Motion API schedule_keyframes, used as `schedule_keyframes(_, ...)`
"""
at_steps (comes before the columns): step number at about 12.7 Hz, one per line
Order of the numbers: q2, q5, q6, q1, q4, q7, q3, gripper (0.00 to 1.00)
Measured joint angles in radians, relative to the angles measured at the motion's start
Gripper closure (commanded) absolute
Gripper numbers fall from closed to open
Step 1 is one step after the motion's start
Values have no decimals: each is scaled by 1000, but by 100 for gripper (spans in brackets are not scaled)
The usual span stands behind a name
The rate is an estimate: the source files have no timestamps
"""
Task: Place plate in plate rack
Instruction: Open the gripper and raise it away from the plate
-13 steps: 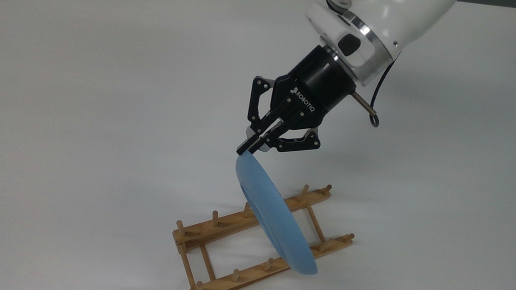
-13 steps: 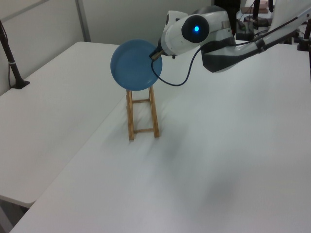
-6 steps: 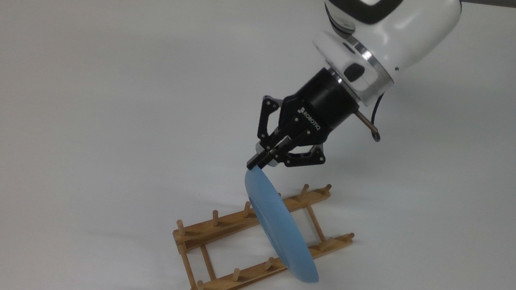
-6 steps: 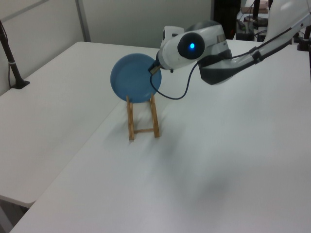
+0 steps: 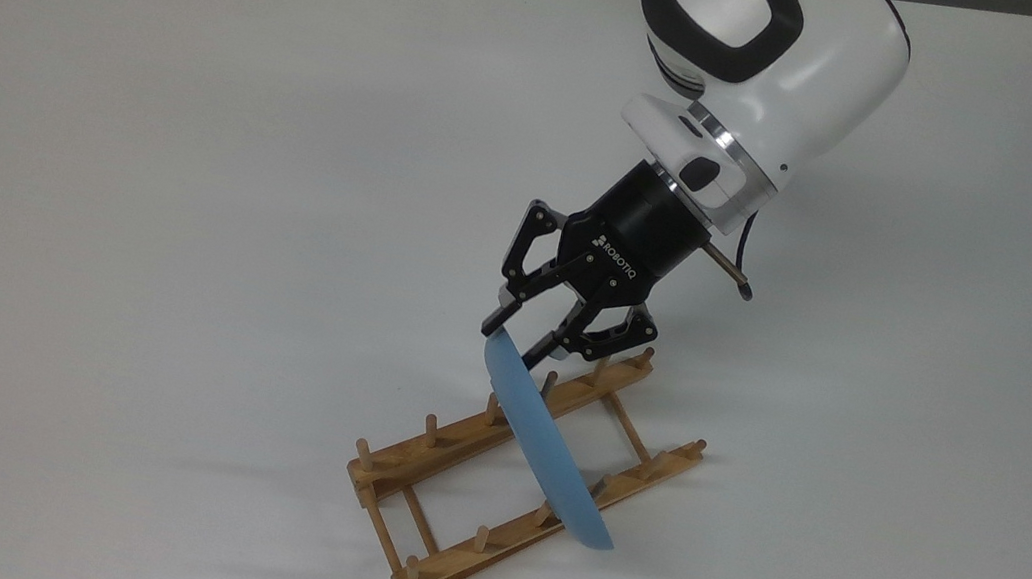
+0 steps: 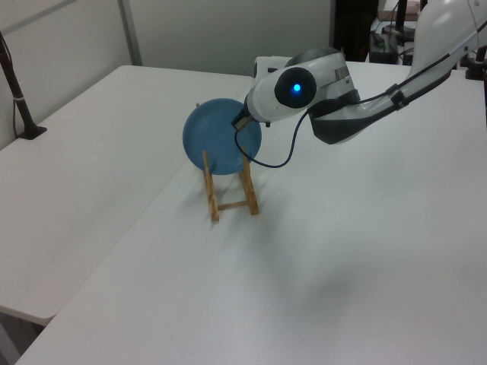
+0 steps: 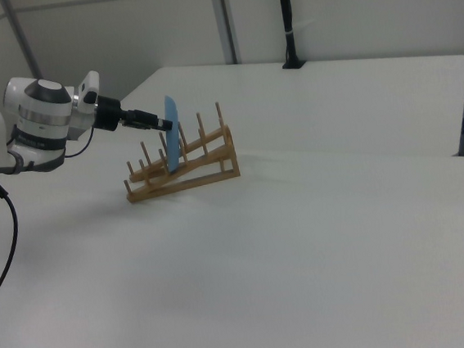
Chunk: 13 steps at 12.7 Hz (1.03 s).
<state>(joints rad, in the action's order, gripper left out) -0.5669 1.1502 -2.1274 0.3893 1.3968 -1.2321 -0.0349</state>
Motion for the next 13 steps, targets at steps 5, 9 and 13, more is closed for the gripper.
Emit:
schedule_keyframes(5,48,-62,0,0,-20,-13,0,0)
schedule_keyframes(9,171,-416,9,-3,-22,202,-2,0)
schedule_keyframes(13,272,-815,207,-37,-5,724,-20,0)
